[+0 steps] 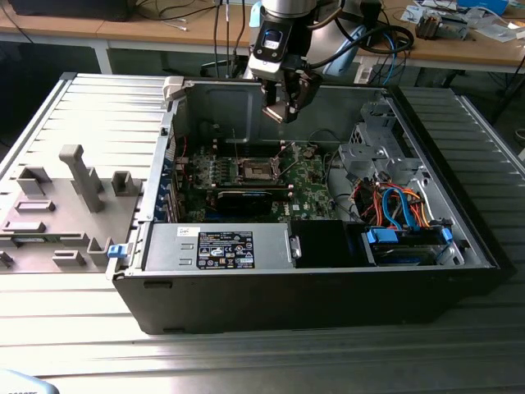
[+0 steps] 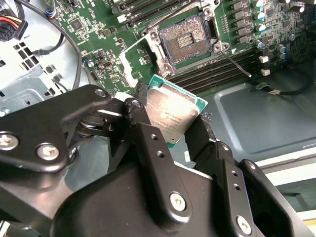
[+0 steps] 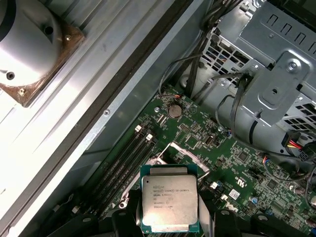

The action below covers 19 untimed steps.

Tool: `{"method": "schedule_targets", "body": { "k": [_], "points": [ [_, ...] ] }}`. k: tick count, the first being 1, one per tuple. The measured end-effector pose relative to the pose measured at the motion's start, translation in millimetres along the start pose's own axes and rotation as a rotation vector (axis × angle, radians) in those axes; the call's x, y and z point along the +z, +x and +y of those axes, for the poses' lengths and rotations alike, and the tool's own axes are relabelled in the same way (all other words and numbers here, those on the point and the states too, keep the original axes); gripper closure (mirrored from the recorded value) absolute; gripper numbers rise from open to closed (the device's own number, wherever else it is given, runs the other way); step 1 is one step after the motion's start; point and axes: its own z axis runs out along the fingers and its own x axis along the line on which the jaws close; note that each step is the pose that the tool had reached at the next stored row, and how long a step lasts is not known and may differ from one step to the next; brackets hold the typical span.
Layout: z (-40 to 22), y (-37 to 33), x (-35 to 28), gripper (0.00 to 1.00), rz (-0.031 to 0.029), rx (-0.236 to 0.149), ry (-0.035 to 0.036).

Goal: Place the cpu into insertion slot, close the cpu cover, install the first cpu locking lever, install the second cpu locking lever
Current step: 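Place the cpu into insertion slot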

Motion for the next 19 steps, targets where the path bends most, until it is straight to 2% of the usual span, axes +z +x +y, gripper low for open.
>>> {"method": "schedule_targets", "body": {
  "k": [19],
  "points": [
    [0.0, 0.0, 0.0, 0.45, -0.0012, 0.014, -0.0003]
  ]
}}
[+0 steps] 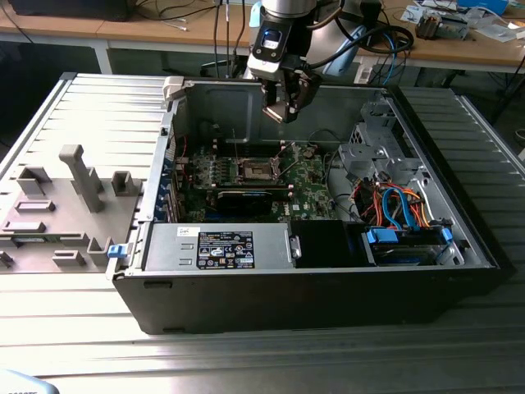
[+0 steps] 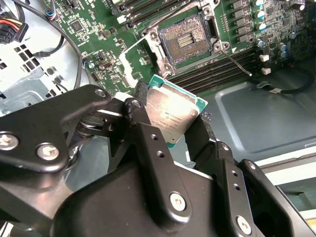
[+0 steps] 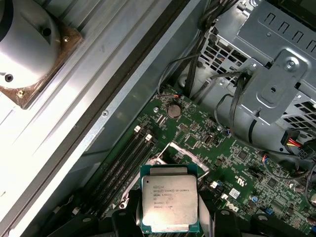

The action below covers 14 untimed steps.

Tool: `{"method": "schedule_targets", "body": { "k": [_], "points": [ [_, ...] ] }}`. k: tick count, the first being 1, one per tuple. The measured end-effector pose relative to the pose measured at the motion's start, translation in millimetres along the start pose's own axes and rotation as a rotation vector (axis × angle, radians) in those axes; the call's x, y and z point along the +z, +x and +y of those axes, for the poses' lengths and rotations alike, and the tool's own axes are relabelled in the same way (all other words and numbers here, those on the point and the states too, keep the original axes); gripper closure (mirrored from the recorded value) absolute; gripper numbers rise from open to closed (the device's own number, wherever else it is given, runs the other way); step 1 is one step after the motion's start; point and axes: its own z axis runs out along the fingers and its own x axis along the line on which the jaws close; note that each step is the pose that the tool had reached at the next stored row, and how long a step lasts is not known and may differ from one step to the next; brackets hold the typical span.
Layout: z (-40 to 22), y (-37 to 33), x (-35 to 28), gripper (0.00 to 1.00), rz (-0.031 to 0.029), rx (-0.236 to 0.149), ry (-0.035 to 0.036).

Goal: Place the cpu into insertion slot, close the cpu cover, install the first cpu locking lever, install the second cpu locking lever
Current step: 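Place the cpu into insertion slot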

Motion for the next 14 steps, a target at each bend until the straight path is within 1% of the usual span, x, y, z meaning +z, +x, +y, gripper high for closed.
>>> {"method": "schedule_targets", "body": {
  "k": [12, 14],
  "points": [
    [0.1, 0.1, 0.0, 0.45, -0.0006, 0.006, -0.0002],
    [5.7, -0.6, 0.5, 0.45, -0.0007, 0.006, -0.0001]
  ]
}}
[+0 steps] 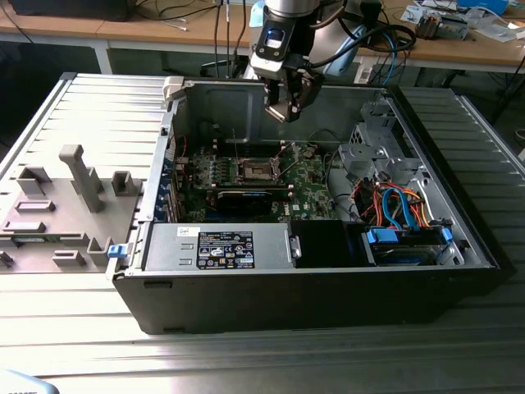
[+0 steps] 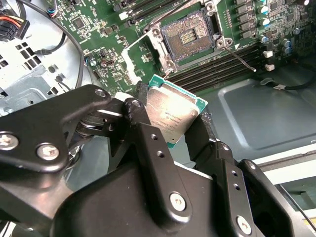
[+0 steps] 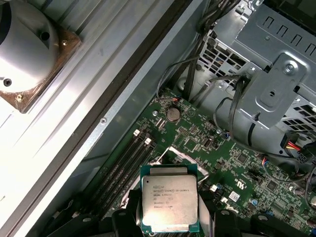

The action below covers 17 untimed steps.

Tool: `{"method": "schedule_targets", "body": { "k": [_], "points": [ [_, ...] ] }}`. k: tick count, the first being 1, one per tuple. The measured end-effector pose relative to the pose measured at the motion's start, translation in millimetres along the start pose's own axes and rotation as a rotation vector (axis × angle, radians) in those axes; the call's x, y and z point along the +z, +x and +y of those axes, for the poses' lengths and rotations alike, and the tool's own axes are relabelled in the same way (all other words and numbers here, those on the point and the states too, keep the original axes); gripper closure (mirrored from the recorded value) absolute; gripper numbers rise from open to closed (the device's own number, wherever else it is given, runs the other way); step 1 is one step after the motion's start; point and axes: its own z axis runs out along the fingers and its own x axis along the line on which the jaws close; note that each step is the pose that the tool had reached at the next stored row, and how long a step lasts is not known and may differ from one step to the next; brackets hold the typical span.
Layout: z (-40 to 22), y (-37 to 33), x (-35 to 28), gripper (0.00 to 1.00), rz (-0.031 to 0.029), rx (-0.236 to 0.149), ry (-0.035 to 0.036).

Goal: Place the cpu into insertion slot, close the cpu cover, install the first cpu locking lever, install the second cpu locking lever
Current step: 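Place the cpu into insertion slot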

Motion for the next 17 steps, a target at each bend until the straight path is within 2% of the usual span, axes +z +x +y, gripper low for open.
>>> {"method": "schedule_targets", "body": {
  "k": [9, 17],
  "points": [
    [3.0, -0.3, 0.3, 0.45, -0.0001, 0.0, 0.0],
    [3.1, -0.3, 0.2, 0.45, -0.0006, 0.005, 0.0]
  ]
}}
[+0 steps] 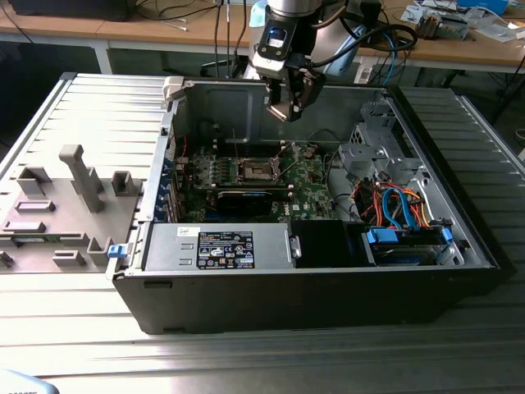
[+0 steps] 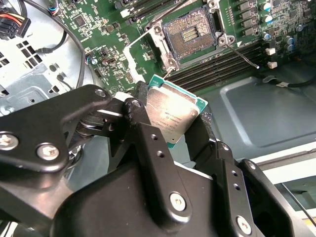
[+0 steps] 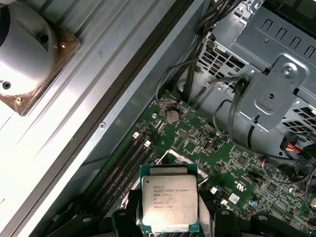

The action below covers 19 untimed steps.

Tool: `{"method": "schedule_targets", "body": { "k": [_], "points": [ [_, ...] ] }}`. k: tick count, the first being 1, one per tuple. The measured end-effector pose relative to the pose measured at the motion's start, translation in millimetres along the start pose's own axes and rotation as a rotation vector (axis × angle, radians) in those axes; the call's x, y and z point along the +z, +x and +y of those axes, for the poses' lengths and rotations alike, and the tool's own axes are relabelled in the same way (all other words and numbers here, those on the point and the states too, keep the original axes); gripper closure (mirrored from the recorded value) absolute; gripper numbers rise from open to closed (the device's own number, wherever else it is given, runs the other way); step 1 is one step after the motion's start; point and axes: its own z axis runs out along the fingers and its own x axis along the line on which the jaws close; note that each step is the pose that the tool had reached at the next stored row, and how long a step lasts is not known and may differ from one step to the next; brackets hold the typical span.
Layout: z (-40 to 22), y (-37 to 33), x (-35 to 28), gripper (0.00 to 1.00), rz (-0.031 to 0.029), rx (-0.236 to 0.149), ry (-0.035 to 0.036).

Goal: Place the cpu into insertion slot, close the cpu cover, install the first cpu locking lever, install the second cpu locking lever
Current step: 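Place the cpu into insertion slot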

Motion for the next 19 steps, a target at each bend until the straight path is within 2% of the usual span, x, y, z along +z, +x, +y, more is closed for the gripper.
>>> {"method": "schedule_targets", "body": {
  "k": [15, 17, 19],
  "points": [
    [0.0, 0.0, 0.0, 0.45, -0.0016, 0.009, 0.0004],
    [0.0, 0.0, 0.0, 0.45, -0.0052, 0.01, 0.003],
    [0.0, 0.0, 0.1, 0.45, -0.0151, 0.009, 0.0101]
  ]
}}
